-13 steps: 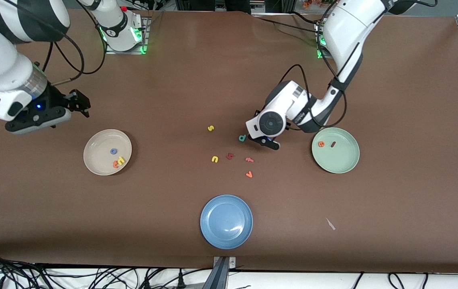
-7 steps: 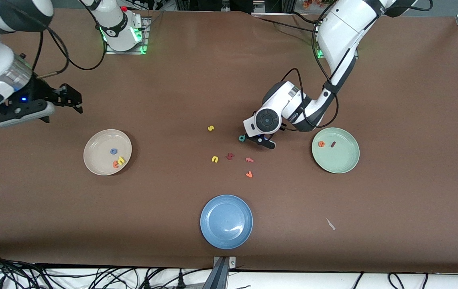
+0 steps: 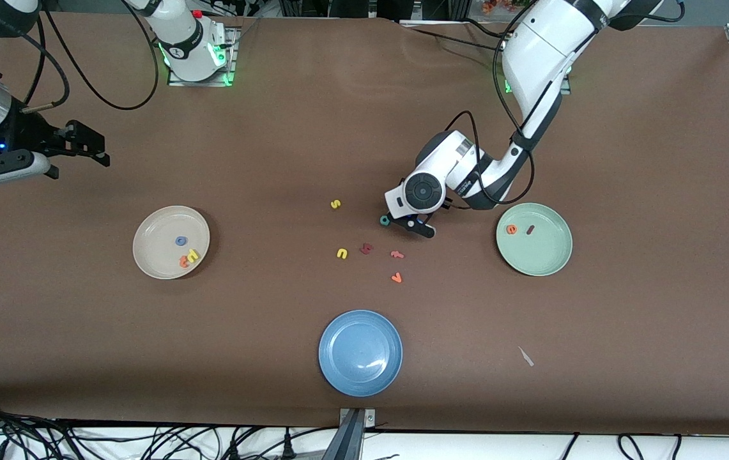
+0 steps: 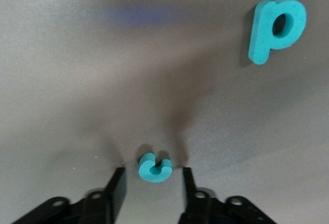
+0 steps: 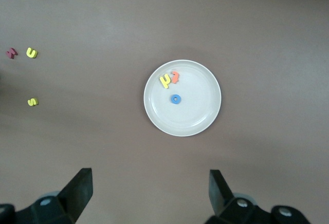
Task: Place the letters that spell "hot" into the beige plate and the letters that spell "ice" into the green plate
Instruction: 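Carry the teal c to the green plate with the left gripper and release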
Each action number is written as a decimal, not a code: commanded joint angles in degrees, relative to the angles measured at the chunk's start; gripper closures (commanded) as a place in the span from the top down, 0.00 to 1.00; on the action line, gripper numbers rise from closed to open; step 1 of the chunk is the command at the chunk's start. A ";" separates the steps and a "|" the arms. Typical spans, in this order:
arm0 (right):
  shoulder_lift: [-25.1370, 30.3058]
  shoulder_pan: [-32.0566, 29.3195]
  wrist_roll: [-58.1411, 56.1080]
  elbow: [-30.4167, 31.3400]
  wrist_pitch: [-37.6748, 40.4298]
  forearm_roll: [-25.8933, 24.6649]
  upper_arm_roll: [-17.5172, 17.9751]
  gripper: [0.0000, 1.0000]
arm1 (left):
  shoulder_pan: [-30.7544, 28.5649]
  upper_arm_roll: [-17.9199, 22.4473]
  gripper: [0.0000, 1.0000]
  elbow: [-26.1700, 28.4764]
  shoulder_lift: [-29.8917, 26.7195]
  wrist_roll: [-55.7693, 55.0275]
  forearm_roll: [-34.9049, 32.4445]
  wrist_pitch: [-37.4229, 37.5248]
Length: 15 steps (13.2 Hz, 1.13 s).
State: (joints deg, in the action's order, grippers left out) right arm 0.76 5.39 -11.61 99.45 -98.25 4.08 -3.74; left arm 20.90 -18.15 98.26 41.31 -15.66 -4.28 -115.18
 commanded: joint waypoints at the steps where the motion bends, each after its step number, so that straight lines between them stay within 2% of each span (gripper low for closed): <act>1: 0.29 -0.39 3.32 -2.33 1.66 -4.23 -0.04 1.00 | 0.02 0.14 0.37 0.27 -0.27 -1.13 -1.61 -0.66; 3: 0.12 -0.21 5.71 -3.55 1.83 -5.56 0.31 1.00 | 0.11 0.14 0.27 0.27 -0.18 -1.13 -1.61 -0.66; 4: -0.58 -0.21 5.98 -4.35 3.49 -6.96 1.10 1.00 | -0.07 0.14 0.23 0.27 -0.18 -1.30 -1.61 -0.75; 6: -2.51 -0.47 6.42 -7.58 9.71 -6.63 1.46 1.00 | -0.07 0.05 0.08 0.18 -0.27 -1.30 -1.52 -0.66; 9: -2.96 -0.30 6.42 -9.10 10.62 -5.92 1.37 1.00 | -0.68 0.05 0.05 -0.35 -0.88 -0.78 -1.44 0.13; 11: -3.92 -0.21 6.42 -9.10 10.71 -5.83 1.11 1.00 | -3.39 -0.04 0.05 -0.52 -2.80 -0.95 -0.39 1.18; 15: -4.28 -1.17 6.60 -9.10 10.62 -4.78 0.49 1.00 | -7.70 -0.39 0.05 -1.75 -5.79 -0.43 -1.26 8.03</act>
State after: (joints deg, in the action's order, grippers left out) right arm -2.84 5.29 -5.58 92.21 -89.04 -1.61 -3.23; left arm 14.59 -17.99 95.96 38.10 -16.12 -4.29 -109.75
